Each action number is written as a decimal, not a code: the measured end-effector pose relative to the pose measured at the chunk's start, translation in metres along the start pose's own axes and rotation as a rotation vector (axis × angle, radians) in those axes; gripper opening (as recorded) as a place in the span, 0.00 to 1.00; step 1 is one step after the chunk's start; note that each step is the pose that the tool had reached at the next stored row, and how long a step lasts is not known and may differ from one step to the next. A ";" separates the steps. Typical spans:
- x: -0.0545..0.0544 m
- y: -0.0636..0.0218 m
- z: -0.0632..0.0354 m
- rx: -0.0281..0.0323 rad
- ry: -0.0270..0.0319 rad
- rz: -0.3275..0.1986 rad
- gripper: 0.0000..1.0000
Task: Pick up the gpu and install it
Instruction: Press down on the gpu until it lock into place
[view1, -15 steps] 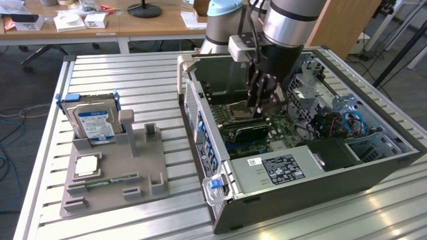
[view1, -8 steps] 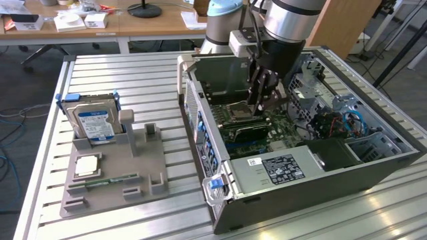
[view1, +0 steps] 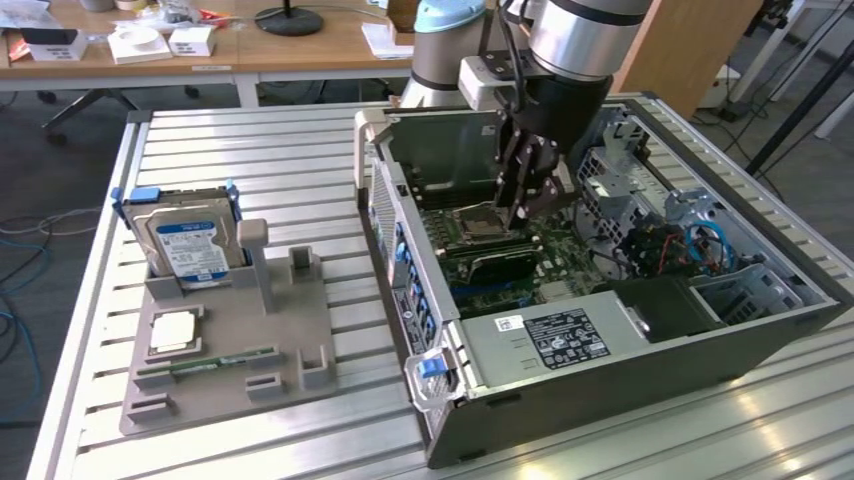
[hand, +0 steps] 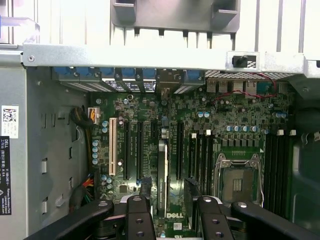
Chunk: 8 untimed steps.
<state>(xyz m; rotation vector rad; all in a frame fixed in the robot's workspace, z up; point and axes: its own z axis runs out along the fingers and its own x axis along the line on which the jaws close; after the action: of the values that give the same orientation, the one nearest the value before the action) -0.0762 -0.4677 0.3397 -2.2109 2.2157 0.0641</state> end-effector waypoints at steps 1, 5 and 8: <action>0.000 0.0000 0.0000 0.0000 0.0000 0.000 0.40; 0.000 0.0000 0.0000 0.0000 0.0000 0.000 0.40; 0.000 0.0000 0.0000 0.0000 0.0000 0.000 0.40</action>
<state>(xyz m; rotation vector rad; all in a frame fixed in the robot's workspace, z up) -0.0762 -0.4677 0.3397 -2.2109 2.2157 0.0640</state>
